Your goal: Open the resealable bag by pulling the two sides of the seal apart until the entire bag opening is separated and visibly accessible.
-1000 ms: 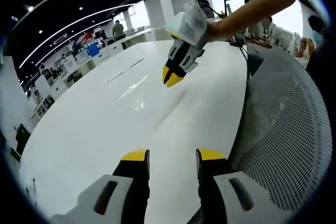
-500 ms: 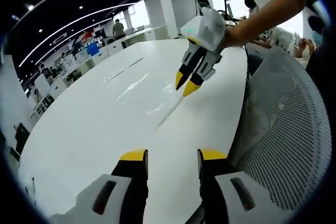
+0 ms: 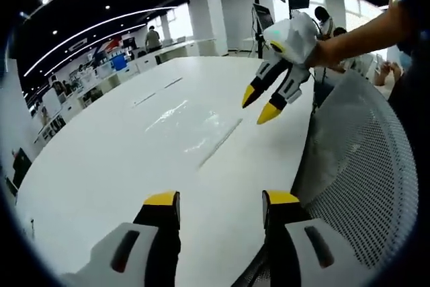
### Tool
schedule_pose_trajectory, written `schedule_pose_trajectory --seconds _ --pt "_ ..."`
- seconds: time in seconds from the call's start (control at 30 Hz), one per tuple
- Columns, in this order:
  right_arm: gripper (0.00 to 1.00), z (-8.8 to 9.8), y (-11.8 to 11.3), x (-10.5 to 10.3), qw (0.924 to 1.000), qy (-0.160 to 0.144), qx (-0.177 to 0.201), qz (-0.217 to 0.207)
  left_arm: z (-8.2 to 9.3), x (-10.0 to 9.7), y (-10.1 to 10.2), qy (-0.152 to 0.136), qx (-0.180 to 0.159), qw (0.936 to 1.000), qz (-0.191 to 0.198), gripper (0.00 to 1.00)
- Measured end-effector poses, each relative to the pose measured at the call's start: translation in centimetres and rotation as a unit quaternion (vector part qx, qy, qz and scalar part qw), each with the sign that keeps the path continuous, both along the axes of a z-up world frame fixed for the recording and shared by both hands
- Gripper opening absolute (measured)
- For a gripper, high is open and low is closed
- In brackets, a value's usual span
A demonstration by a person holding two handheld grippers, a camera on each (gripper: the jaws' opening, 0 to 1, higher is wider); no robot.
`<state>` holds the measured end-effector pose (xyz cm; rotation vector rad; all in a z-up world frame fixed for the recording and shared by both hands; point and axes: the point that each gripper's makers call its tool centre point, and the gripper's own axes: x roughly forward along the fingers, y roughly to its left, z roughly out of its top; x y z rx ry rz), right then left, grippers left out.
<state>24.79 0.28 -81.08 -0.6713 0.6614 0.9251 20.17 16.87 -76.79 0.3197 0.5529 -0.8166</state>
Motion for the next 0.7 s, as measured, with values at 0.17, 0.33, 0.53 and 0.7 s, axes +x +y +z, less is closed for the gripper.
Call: schedule_pose_trajectory --seconds 0.17,0.33,0.53,0.7 --pt "0.32 0.9 -1.2 -0.8 0.9972 0.011 0.041 -0.061 1.1 0.6 0.0 0.011 -0.046 0.9986 0.022 0.56" --pt "0.51 1.4 -2.6 -1.3 0.9912 0.018 0.065 -0.113 1.9 1.6 0.7 0.006 -0.066 0.9966 0.048 0.67" --pt "0.64 2.8 -2.8 -1.6 0.9766 0.032 0.128 -0.170 2.0 1.9 0.9 0.011 -0.078 0.9953 0.057 0.71" --pt "0.75 2.6 -2.7 -2.3 0.9732 0.034 0.134 -0.183 2.0 2.0 0.5 0.010 -0.084 0.9945 0.062 0.79"
